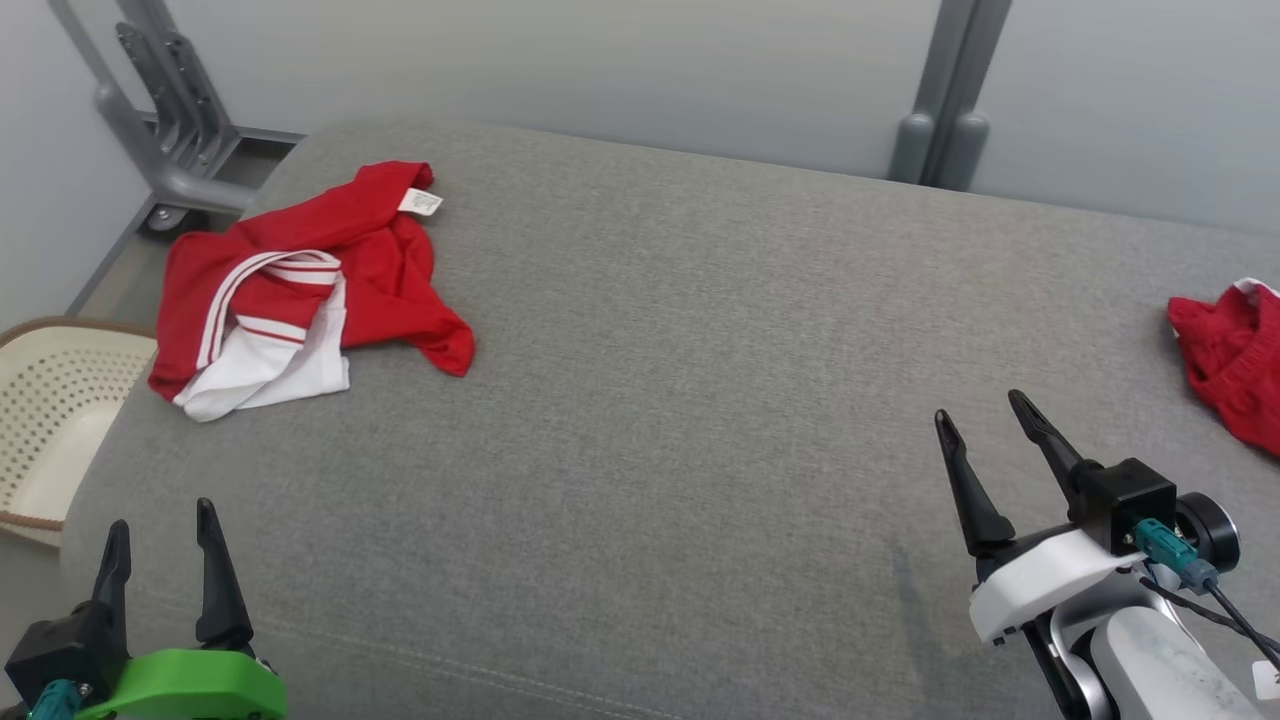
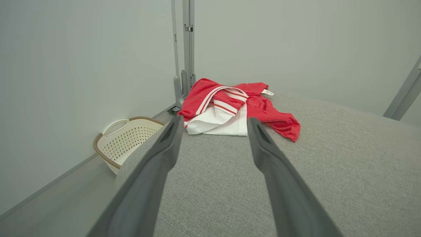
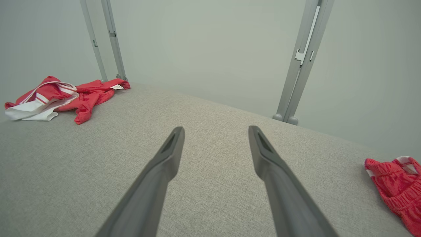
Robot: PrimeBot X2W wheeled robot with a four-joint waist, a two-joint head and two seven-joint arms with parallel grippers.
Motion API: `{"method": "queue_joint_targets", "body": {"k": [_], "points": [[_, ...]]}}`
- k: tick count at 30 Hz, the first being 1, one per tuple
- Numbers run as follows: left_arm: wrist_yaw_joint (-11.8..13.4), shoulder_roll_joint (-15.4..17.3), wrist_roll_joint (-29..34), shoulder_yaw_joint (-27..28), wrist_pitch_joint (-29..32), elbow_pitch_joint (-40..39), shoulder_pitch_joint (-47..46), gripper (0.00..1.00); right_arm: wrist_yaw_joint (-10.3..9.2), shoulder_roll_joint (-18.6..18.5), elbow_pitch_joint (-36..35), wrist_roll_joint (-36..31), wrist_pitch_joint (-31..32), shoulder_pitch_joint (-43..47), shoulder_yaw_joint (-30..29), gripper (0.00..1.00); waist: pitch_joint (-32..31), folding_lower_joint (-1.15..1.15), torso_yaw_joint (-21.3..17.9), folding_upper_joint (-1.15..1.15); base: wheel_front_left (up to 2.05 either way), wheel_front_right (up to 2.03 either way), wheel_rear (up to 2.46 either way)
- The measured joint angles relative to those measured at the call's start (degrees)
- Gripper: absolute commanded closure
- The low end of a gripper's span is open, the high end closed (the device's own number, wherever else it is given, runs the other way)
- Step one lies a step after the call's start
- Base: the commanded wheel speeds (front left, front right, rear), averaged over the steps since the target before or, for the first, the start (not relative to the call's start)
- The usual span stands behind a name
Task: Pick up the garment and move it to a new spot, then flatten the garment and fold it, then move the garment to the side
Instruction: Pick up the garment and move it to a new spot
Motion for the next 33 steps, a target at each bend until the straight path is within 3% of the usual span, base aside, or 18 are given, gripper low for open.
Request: {"method": "queue_joint_targets", "body": {"k": [13, 17, 24, 33], "points": [[-0.13, -1.31, -0.08, -1.80, -0.09, -0.80, 0.52, 0.00, -1.01, -0.19, 1.09, -0.70, 0.00, 0.21, -3.34, 0.00, 0.40, 0.00, 9.66, 0.00, 0.00, 0.00, 0.00], [-2.27, -1.33, -2.40, -3.23, -0.07, -0.14, 0.02, 0.00, -1.68, -0.20, -0.25, -0.88, 0.00, 0.32, -4.03, 0.00, 0.97, 0.00, 11.67, 0.00, 0.00, 0.00, 0.00], [-5.63, -1.65, -10.09, -2.81, 6.26, 1.92, -9.77, 0.00, -1.68, -0.85, -2.74, -2.78, -0.01, -0.06, -3.74, 0.00, 4.36, 0.00, 12.44, 0.00, 0.00, 0.00, 0.00], [-6.09, 4.55, -14.27, 2.47, 17.37, 7.26, -23.53, 0.00, -1.09, -2.00, -4.52, -3.71, 0.55, -1.14, -1.78, 0.00, 10.39, 0.00, 9.55, 0.00, 0.00, 0.00, 0.00]]}}
